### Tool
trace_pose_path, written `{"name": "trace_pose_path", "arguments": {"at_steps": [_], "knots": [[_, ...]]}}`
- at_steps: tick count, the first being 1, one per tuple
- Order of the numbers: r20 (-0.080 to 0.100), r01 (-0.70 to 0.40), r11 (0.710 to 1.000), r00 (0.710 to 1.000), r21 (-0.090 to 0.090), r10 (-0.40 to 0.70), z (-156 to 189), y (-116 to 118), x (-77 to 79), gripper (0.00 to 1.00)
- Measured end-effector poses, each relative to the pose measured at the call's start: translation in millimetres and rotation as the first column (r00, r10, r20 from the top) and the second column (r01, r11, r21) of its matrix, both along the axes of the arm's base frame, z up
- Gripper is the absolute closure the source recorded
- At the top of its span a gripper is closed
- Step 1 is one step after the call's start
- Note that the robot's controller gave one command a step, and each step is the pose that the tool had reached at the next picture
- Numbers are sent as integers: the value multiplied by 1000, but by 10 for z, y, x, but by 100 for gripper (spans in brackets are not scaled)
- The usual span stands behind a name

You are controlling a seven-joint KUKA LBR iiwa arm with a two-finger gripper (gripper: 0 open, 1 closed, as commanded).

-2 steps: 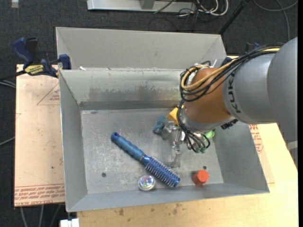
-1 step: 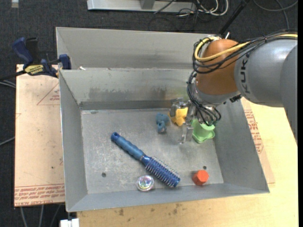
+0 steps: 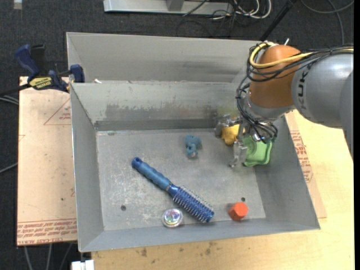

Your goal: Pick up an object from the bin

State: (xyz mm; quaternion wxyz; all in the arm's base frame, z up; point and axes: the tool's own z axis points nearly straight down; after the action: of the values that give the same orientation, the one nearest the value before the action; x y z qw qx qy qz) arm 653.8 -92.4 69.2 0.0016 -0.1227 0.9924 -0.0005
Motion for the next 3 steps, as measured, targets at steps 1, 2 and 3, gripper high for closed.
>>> {"name": "trace_pose_path", "arguments": {"at_steps": [1, 2, 3], "knots": [[2, -243, 970, 970, 9, 243, 104, -128, -53, 0], [1, -449, 894, 894, 4, 449, 272, 1023, -261, 0], [3, -454, 891, 891, 2, 454, 74, 1409, -352, 0]]}}
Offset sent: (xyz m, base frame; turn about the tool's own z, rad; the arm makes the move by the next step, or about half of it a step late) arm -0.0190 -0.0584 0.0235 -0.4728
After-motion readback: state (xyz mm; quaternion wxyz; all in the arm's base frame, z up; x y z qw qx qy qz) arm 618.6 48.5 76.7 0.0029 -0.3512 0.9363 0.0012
